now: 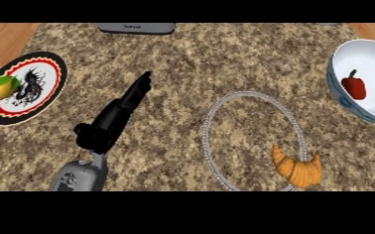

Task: Pick the bell pepper from the placemat and place it in the bowl

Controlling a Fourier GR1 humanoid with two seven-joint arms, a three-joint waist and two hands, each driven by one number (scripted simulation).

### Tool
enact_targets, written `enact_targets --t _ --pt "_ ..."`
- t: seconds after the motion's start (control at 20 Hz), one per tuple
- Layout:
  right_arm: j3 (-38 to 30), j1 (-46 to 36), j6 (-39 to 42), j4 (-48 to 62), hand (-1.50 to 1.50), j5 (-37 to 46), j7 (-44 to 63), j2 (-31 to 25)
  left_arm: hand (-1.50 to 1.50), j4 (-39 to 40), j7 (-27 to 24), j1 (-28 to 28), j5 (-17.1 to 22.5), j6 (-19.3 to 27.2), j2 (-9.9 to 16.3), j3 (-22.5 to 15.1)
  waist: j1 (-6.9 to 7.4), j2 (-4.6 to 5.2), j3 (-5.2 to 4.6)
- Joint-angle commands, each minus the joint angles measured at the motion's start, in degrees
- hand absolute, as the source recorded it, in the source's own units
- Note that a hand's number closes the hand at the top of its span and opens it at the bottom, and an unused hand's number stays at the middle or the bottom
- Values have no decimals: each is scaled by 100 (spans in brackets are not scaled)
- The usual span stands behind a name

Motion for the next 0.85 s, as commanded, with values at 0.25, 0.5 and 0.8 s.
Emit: enact_targets --t 0.25,0.5,0.8 --pt "-633 -5 903 589 -150 -583 197 -911 0 -55 -145 37 56 -149 81 11 119 99 39" --pt "-802 219 1120 634 -150 -770 97 -1026 0 -59 -83 -82 104 -95 21 69 91 136 72" --pt "-795 402 1404 580 -150 -790 173 -1200 0 8 -209 37 39 -47 -54 -8 98 172 88"
